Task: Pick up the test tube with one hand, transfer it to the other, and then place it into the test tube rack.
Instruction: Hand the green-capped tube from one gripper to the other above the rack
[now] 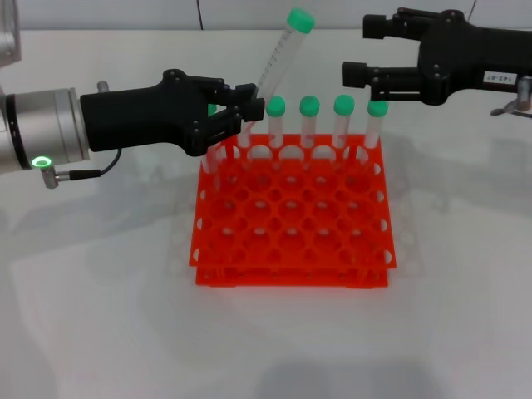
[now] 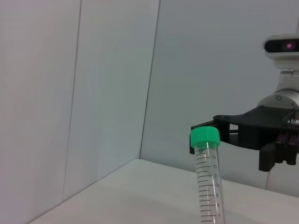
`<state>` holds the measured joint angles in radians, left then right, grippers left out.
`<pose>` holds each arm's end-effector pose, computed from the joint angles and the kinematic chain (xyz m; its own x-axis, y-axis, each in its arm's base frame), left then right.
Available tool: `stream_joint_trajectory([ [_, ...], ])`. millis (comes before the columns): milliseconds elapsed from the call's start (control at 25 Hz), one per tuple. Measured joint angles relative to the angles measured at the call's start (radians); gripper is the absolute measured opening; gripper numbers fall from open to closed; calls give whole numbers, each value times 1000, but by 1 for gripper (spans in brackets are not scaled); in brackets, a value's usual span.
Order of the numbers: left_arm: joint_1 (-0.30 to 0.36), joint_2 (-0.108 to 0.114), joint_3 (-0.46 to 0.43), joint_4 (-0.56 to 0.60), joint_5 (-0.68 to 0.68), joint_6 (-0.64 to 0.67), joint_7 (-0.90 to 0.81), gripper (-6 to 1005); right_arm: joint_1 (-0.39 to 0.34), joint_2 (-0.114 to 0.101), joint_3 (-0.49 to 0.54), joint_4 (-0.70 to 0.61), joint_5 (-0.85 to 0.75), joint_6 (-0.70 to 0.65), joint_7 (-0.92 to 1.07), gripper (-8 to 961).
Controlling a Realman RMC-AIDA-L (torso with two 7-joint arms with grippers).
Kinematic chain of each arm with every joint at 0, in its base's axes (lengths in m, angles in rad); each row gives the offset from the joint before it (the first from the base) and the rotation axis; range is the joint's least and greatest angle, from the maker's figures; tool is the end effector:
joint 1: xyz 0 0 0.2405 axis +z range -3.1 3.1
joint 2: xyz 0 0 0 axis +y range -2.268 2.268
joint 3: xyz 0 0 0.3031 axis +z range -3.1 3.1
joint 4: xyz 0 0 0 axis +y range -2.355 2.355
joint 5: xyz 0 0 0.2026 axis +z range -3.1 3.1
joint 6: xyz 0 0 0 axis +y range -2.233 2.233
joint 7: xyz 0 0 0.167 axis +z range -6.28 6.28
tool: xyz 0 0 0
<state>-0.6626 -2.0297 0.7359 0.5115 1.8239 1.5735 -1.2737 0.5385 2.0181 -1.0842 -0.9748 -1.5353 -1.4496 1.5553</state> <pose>-0.2321 0.3863 -0.0367 0.7679 0.1907 0.6115 0.3291 -0.9365 -0.1212 0.1810 0.3916 0.0045 0.7811 -0.0796 -0.6194 -0.2615 -0.9424 -0.2087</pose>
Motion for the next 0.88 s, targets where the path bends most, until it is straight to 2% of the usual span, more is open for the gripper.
stream_joint_trajectory([
  [880, -3, -21, 25, 8, 0, 2, 1, 185, 30, 3, -85, 6, 64, 33, 0, 771],
])
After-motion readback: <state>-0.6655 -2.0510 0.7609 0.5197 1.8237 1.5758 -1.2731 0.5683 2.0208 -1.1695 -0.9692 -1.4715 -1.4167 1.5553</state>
